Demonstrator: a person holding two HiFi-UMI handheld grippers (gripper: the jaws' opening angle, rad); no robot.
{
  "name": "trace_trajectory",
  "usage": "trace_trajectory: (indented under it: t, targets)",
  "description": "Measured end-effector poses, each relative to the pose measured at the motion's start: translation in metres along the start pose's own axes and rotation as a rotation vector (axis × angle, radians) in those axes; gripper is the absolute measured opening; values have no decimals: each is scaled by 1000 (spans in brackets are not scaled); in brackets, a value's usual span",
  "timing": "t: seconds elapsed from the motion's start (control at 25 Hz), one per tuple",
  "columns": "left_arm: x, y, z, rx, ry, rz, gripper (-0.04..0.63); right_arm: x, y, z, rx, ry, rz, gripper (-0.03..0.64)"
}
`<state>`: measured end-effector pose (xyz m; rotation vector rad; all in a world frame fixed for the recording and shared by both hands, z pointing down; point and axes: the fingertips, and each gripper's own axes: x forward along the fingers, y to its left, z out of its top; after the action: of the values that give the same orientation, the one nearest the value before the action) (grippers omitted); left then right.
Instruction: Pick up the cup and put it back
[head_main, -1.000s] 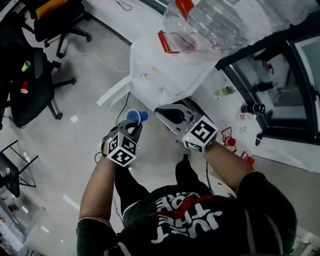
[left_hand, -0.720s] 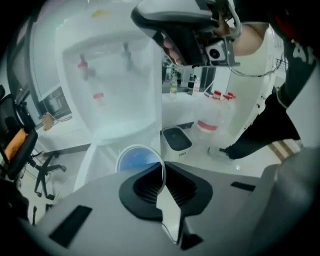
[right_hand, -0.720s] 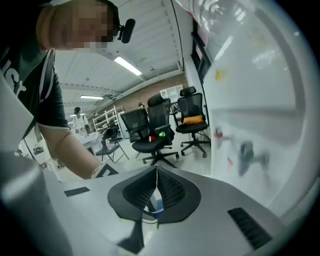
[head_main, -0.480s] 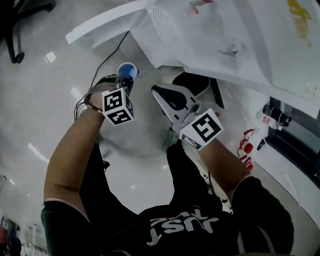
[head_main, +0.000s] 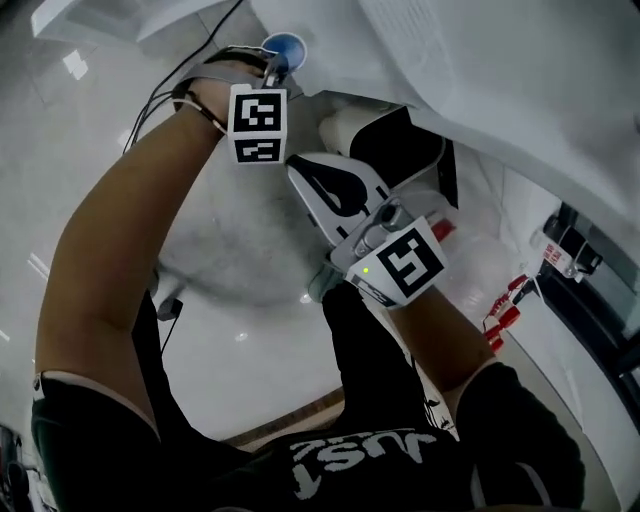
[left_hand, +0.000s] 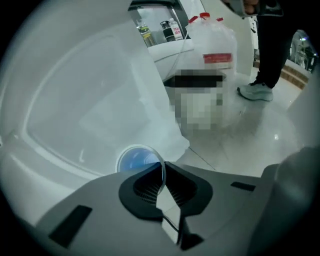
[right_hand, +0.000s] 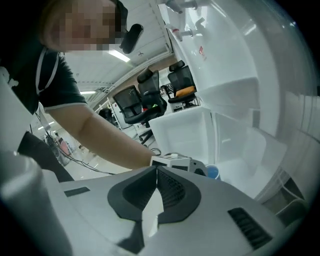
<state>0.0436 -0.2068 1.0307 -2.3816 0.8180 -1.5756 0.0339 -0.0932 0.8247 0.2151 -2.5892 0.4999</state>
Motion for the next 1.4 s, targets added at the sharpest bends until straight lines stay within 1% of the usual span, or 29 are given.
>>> trace_trajectory:
  t: [0.08,0.16,0.36,0.72,0.84,1.0,1.16,1.2,1.28,1.4]
  targets:
    - [21,12,8,21,0,18,21,-5,-3,-8,15,10,3,34]
    - [37,21,15,24,-2,27,21,-11,-6,-13,26,15,6,33]
    - [61,32,27,17,5,16,23,-22,-12,-9,66,0,9,33]
    - [90,31,43,128,35,-9,23,-27,-4,-3,96,7,23,34]
    - [97,28,48,158,44,5,21,-29,-3,-4,105,4,26,34]
    - [103,27,47,159,53,17,21,-31,-1,-4,111,6,31,34]
    - [104,35,48,173,46,63,27,-34,-7,-5,125,11,25,34]
    - [104,38,48,172,41,73,43,-34,-7,-5,126,9,24,34]
    - [102,42,51,161,30,88,109,-35,-7,-5,125,11,27,32]
    - [100,44,54,146,12,101,164,-35,-7,-6,128,16,30,33]
